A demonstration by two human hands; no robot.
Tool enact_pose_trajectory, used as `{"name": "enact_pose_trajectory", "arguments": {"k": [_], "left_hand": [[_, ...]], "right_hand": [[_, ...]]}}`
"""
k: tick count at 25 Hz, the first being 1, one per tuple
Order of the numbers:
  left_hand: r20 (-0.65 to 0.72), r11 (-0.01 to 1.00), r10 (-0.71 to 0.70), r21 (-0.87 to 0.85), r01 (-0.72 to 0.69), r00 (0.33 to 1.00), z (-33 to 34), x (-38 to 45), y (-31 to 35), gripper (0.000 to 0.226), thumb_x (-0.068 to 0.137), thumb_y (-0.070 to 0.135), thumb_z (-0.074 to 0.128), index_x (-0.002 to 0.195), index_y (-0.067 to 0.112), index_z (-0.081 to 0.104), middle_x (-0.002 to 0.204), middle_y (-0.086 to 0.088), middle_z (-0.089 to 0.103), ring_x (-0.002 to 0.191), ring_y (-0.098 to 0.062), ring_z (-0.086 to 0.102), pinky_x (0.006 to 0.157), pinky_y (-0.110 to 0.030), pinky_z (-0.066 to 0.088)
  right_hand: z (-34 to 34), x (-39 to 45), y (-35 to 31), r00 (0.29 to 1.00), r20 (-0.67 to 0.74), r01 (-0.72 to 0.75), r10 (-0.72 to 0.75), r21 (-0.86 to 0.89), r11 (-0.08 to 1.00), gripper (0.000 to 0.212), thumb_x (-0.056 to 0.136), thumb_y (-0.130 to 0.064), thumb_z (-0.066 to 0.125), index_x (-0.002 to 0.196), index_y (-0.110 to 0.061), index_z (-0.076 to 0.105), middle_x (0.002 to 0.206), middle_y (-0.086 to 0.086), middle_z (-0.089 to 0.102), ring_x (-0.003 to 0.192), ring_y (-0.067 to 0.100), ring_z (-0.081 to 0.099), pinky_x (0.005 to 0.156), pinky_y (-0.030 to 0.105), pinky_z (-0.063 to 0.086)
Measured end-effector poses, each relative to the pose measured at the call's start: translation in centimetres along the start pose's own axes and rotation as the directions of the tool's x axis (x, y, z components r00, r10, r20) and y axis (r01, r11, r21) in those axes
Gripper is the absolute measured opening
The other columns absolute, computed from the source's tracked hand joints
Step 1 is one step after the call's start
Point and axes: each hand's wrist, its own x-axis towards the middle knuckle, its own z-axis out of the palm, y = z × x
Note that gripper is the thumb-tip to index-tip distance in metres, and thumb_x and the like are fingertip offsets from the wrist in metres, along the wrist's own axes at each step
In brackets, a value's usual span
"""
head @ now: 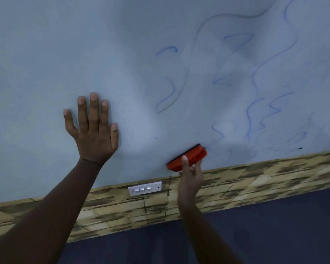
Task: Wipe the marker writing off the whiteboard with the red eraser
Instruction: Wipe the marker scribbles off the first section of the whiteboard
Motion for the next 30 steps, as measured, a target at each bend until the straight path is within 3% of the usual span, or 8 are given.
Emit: {"name": "enact_pose_trajectory", "arguments": {"k": [2, 7, 10, 13, 20, 23, 26, 30], "left_hand": [[-0.003, 1.000, 0.005, 0.017, -0.005, 1.000, 0.2, -0.1, -0.2, 0.075, 0.104, 0.032, 0.039, 0.170, 0.010, 0.012, 0.179, -0.006, -0.001, 0.165, -0.027, -0.001, 0.131, -0.055, -0.004], [0.003, 0.999, 0.036, 0.026, -0.036, 0.999, 0.3, -0.5, -0.4, 0.073, 0.106, 0.035, 0.037, 0.170, 0.008, 0.013, 0.179, -0.009, 0.001, 0.165, -0.030, 0.000, 0.131, -0.056, -0.004], [0.020, 0.999, 0.051, 0.015, -0.051, 0.999, 0.3, -0.6, -0.6, 0.074, 0.106, 0.036, 0.039, 0.170, 0.009, 0.013, 0.179, -0.010, 0.001, 0.165, -0.030, 0.000, 0.131, -0.057, -0.004], [0.015, 0.999, 0.051, 0.003, -0.051, 0.999, 0.2, -0.7, -0.6, 0.076, 0.105, 0.036, 0.041, 0.170, 0.010, 0.012, 0.179, -0.009, 0.000, 0.165, -0.030, 0.000, 0.131, -0.057, -0.004], [0.027, 0.998, 0.055, -0.020, -0.055, 0.998, 0.2, -0.7, -0.5, 0.076, 0.106, 0.037, 0.041, 0.170, 0.012, 0.009, 0.179, -0.008, -0.002, 0.165, -0.028, -0.001, 0.131, -0.056, -0.004], [0.021, 0.998, 0.057, -0.016, -0.056, 0.998, 0.3, -0.8, -0.5, 0.077, 0.105, 0.037, 0.043, 0.170, 0.011, 0.011, 0.179, -0.009, -0.001, 0.165, -0.029, 0.000, 0.131, -0.056, -0.003], [0.016, 0.998, 0.054, -0.026, -0.054, 0.998, 0.3, -0.9, -0.5, 0.077, 0.105, 0.037, 0.044, 0.170, 0.011, 0.012, 0.179, -0.009, 0.000, 0.165, -0.029, 0.001, 0.130, -0.056, -0.002], [0.023, 0.998, 0.069, -0.017, -0.068, 0.997, 0.4, -0.9, -0.5, 0.075, 0.106, 0.037, 0.042, 0.170, 0.011, 0.013, 0.179, -0.010, 0.000, 0.165, -0.030, 0.000, 0.130, -0.057, -0.003]], "right_hand": [[2.8, -3.4, -0.4, 0.996, 0.026, 0.085, -0.084, -0.070, 0.994, 0.079, 0.082, -0.068, 0.072, 0.148, -0.029, 0.056, 0.100, -0.004, 0.070, 0.096, 0.023, 0.069, 0.087, 0.049, 0.061], [5.6, -8.0, 1.7, 0.967, 0.180, 0.224, -0.180, -0.268, 0.937, 0.082, 0.090, -0.055, 0.069, 0.158, -0.040, 0.025, 0.115, -0.005, 0.055, 0.103, -0.003, 0.054, 0.076, 0.005, 0.047], [4.2, -5.7, 1.9, 0.977, 0.140, 0.192, -0.160, -0.247, 0.950, 0.084, 0.085, -0.073, 0.064, 0.157, -0.036, 0.040, 0.111, -0.007, 0.061, 0.104, 0.001, 0.059, 0.086, 0.029, 0.058], [2.8, -2.3, 2.4, 0.999, -0.010, -0.050, 0.050, -0.021, 0.999, 0.091, 0.081, -0.075, 0.068, 0.158, -0.034, 0.039, 0.118, -0.002, 0.069, 0.106, 0.020, 0.070, 0.089, 0.052, 0.061], [-2.1, 1.7, 1.2, 0.891, 0.125, -0.454, 0.437, 0.188, 0.871, 0.055, 0.099, -0.042, 0.065, 0.145, -0.014, 0.055, 0.132, 0.018, 0.067, 0.108, 0.034, 0.071, 0.075, 0.040, 0.065], [-0.2, 0.9, -2.4, 0.986, -0.017, -0.160, 0.166, 0.192, 0.968, 0.060, 0.097, -0.045, 0.068, 0.152, -0.028, 0.050, 0.127, 0.011, 0.068, 0.109, 0.028, 0.070, 0.077, 0.039, 0.065], [3.1, -1.8, -5.9, 0.966, -0.082, 0.237, -0.245, -0.094, 0.967, 0.061, 0.090, -0.061, 0.070, 0.146, -0.046, 0.052, 0.093, -0.008, 0.059, 0.087, 0.011, 0.062, 0.084, 0.050, 0.060], [5.6, -6.8, -4.9, 0.748, 0.334, 0.658, -0.574, -0.481, 0.579, 0.074, 0.092, -0.067, 0.060, 0.157, -0.040, 0.035, 0.106, -0.008, 0.047, 0.095, 0.010, 0.052, 0.069, 0.030, 0.056]]}}
